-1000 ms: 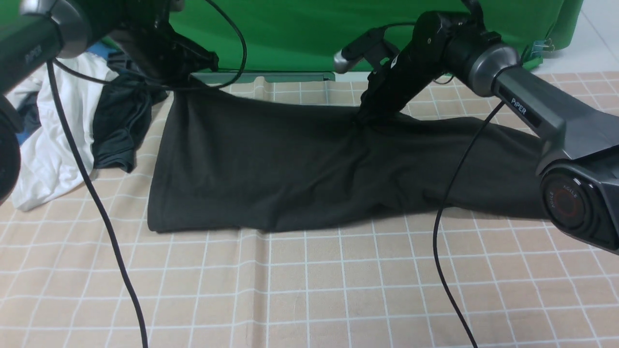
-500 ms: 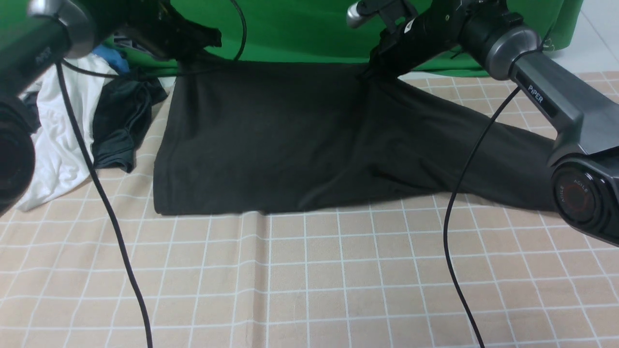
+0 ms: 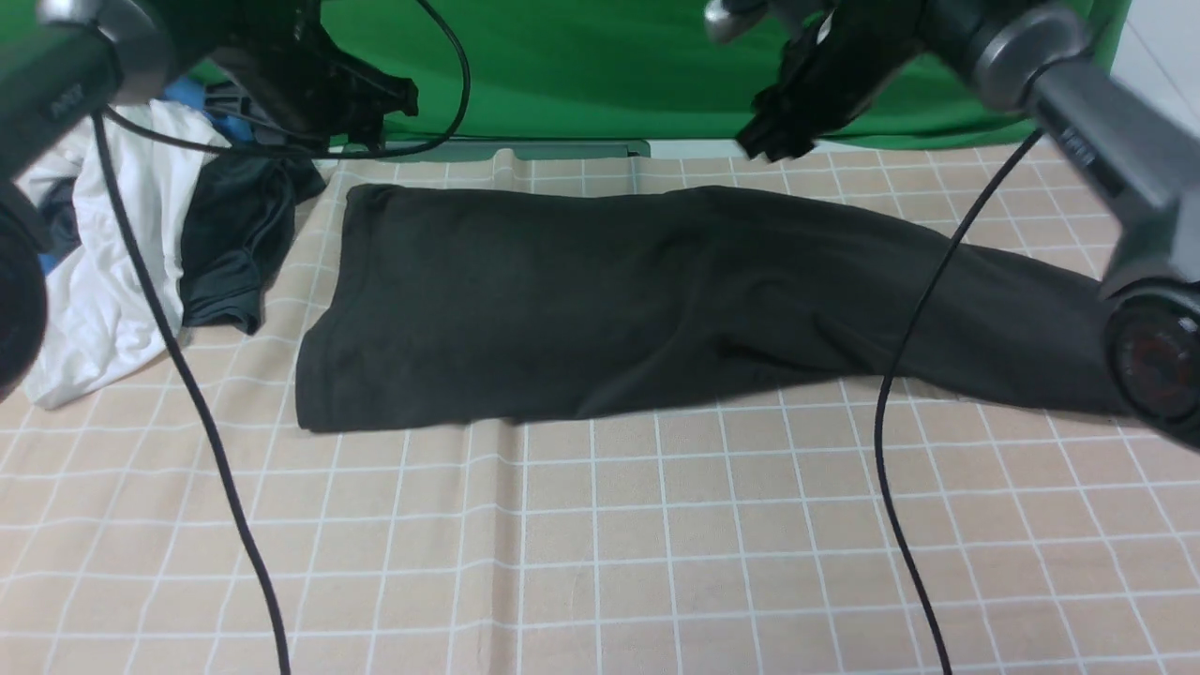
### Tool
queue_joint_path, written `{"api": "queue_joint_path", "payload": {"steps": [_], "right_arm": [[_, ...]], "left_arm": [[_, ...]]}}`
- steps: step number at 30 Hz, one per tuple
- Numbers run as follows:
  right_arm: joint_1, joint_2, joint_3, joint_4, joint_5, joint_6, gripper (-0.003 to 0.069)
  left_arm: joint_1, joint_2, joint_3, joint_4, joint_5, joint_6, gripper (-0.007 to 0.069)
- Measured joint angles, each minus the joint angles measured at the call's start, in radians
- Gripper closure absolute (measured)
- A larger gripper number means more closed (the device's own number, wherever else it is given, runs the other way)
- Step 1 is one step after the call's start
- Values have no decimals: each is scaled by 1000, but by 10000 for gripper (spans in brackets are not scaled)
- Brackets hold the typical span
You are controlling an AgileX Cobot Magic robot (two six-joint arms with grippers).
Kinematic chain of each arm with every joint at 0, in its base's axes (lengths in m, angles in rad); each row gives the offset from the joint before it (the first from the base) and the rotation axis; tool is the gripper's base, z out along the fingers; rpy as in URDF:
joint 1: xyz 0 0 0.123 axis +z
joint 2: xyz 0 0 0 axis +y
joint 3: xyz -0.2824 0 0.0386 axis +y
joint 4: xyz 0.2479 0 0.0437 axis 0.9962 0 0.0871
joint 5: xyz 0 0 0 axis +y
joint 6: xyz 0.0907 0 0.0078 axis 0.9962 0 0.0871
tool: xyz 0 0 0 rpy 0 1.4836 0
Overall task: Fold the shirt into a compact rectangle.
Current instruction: 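Pull the folded dark garment lengthwise by its ends to straighten it flat on the table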
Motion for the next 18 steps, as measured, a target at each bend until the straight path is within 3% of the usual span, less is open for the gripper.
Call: {"api": "queue_joint_path", "payload": {"steps": [1, 2, 3, 6, 10, 18], "right_arm": [[0, 0, 0, -2, 0, 0, 450], [-18, -50, 4, -8, 39, 20, 545], [-36, -90, 16, -8, 50, 36, 595], [-93, -183, 92, 13, 56, 73, 623], [-177, -306, 284, 67, 58, 79, 624], [-441, -594, 843, 100, 73, 79, 624]], "left_arm": [[0, -6, 0, -7, 10, 7, 323], [-3, -22, -1, -49, 73, 53, 400], [-13, -36, 0, -63, 114, 81, 480], [-39, -62, 47, -74, 158, 104, 587], [-81, -105, 182, -76, 139, 107, 610], [-138, -159, 538, -81, -77, 107, 609]]}}
